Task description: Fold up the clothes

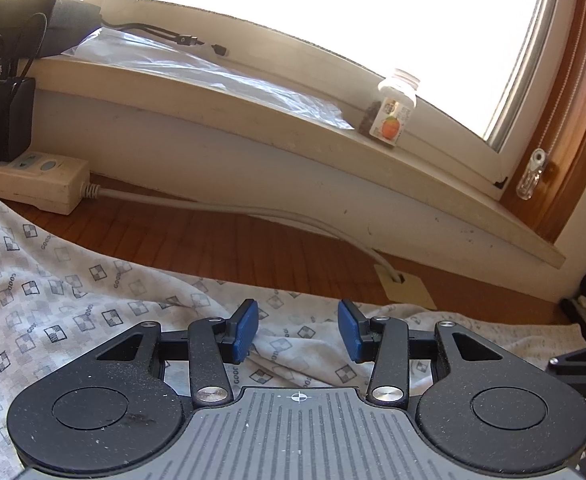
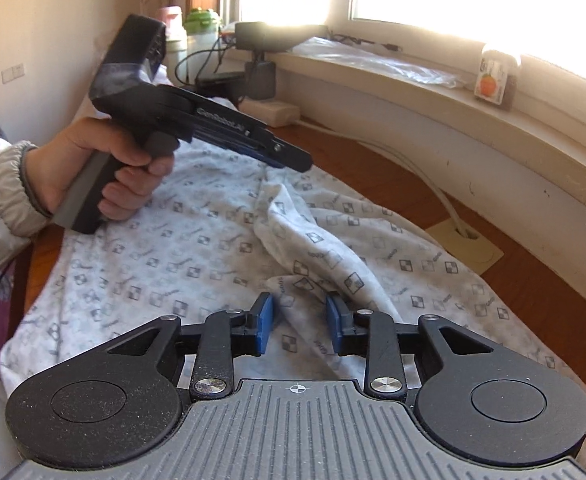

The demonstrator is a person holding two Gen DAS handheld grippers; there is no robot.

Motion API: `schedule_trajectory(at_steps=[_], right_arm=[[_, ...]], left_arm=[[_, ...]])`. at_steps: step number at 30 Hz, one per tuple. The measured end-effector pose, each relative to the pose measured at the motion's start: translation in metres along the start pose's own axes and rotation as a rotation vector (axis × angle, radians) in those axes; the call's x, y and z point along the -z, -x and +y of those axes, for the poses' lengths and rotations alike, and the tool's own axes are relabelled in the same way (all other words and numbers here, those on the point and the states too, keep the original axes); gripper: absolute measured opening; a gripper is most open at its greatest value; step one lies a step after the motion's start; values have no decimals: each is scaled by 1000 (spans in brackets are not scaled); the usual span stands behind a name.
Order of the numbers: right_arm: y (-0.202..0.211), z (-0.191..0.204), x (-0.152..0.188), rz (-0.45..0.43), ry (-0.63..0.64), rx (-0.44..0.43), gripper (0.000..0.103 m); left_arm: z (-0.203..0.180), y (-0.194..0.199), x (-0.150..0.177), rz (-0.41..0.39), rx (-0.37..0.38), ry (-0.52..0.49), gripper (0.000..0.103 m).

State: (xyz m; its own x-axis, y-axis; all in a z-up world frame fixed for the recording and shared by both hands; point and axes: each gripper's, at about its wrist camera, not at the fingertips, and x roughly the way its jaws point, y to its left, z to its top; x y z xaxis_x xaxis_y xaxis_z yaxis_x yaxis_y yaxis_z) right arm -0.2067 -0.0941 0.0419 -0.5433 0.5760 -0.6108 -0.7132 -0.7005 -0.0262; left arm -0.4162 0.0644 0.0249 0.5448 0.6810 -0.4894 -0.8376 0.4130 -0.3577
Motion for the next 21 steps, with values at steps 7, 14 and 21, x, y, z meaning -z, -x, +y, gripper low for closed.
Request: schedule_trajectory(at_steps=[7,14,21], right_arm=[[21,-42,-3,-121,-111,122,3],[24,-103,14,-117,-296,315,4],[19,-103,19,-130,-327,312,16]], left_arm=[[3,8,1,-47,-15,27,51],[3,3,0,-23,-15,25,58],[0,-3,0,5,-21,12,60]])
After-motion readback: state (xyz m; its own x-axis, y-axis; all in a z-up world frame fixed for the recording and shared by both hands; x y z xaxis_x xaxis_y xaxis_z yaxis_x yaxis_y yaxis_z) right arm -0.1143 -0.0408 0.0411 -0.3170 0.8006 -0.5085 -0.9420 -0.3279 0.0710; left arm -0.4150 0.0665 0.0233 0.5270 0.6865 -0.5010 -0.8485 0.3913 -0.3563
